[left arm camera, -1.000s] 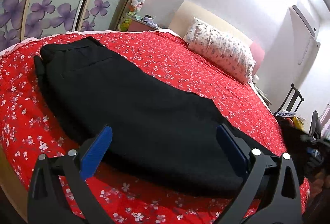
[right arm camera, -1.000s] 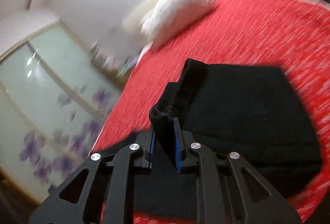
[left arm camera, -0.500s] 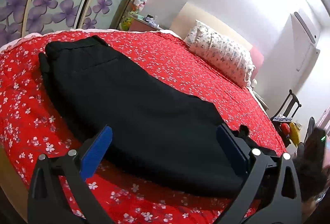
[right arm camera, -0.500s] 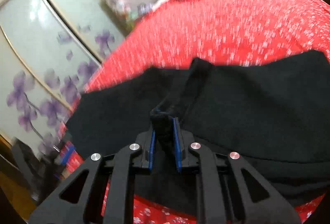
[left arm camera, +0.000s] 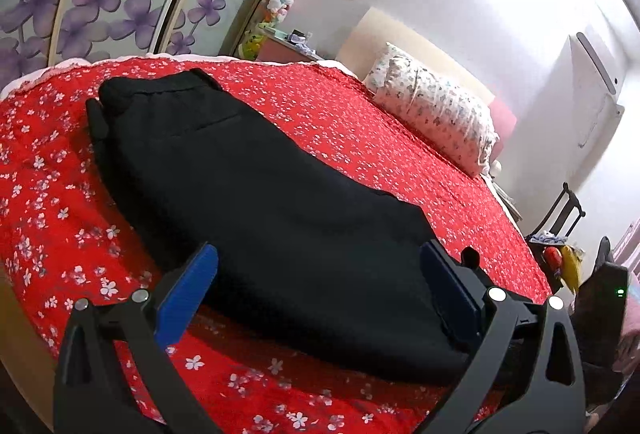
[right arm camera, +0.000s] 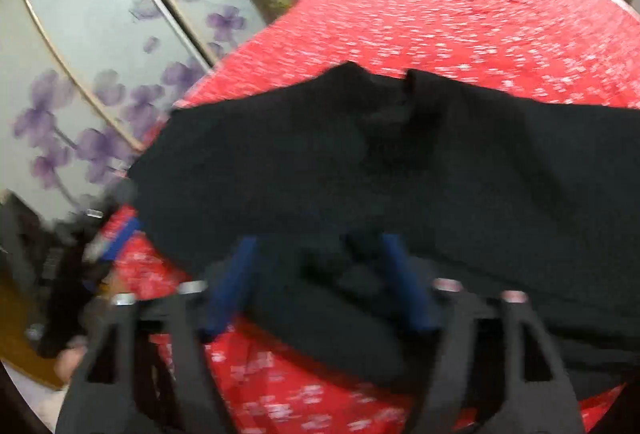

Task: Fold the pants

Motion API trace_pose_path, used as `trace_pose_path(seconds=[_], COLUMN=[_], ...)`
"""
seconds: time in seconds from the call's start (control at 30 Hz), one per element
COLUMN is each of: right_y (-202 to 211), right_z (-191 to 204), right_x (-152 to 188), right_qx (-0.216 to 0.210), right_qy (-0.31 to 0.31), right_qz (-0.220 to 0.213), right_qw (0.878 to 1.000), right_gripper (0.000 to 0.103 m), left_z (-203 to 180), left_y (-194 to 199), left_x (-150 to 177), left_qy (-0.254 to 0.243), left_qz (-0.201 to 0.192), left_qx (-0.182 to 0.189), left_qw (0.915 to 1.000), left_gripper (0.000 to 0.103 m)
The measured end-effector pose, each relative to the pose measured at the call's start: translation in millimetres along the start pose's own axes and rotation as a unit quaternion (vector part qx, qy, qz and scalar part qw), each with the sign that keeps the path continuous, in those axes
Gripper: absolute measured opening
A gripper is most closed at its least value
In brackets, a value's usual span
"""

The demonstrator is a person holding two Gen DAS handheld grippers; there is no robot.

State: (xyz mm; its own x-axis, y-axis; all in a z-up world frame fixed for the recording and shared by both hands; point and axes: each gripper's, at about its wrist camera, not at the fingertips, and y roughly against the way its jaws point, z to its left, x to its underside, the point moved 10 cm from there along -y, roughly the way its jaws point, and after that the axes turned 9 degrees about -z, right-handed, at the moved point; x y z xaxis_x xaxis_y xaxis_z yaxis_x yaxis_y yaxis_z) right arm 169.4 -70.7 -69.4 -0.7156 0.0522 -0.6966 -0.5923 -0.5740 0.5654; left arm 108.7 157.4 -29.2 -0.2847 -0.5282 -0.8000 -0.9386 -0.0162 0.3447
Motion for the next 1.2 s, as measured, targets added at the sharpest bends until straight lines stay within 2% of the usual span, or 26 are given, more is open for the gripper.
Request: trace_pose_path(seconds=[0.07,0.13,0.2,0.23,0.33,0.47,0.6,0.73,0.87,1.0,1.13,1.2], right_y=[-6.8,-5.7,1.0,12.0,39.7,68.3,70.8,62.5,58.7,53.3,48.3,46.6], right_z=[1.4,5.6,5.2,5.3,-2.5,-23.0,-43.2,-45.1,-39.4,-36.0,-35.7,-36.0], right_x=[8.8,11.4,7.7,0.3,-21.8,-37.9,-35.5,-32.9,-33.7,-30.7,-27.8,-27.8], right_qx=[-0.003,-0.002,-0.013,-0.043,-0.07,-0.062,-0.064,-0.057,-0.054,-0.05,-0.048,-0.046], right_qy=[-0.002,0.011,-0.007,-0.04,-0.088,-0.116,-0.157,-0.158,-0.141,-0.129,-0.123,-0.122], right_qz=[0.021,0.018,0.016,0.006,-0.035,-0.078,-0.075,-0.066,-0.063,-0.054,-0.045,-0.044], right_qw=[1.0,1.0,1.0,0.998,0.993,0.988,0.983,0.984,0.986,0.989,0.99,0.991], right_gripper=[0.079,0.079,0.078,0.078,0.078,0.079,0.079,0.079,0.079,0.079,0.079,0.079], left_z=[4.1,12.4,22.1,29.8,64.6,117.8,148.9,157.9,156.9,153.2,124.4,126.0], left_y=[-0.8,2.8,8.4,11.2,14.6,4.7,-12.1,-33.6,-48.3,-58.3,-51.0,-55.0], left_x=[-1.4,-9.4,-22.6,-30.7,-56.9,-79.0,-87.8,-82.1,-80.0,-81.4,-97.6,-95.4], left_qy=[0.014,0.034,0.055,0.066,0.11,0.186,0.225,0.263,0.279,0.277,0.194,0.195], left_qz=[0.005,0.003,-0.003,-0.005,0.0,0.041,0.072,0.106,0.113,0.114,0.085,0.09], left_qx=[0.003,0.006,0.011,0.012,0.004,-0.013,-0.032,-0.033,-0.028,-0.022,0.028,0.02], left_qw=[0.9999,0.9994,0.9984,0.9977,0.9939,0.9817,0.9711,0.9584,0.9532,0.9537,0.9769,0.9765], left_gripper=[0.101,0.101,0.101,0.101,0.101,0.101,0.101,0.1,0.1,0.098,0.096,0.095])
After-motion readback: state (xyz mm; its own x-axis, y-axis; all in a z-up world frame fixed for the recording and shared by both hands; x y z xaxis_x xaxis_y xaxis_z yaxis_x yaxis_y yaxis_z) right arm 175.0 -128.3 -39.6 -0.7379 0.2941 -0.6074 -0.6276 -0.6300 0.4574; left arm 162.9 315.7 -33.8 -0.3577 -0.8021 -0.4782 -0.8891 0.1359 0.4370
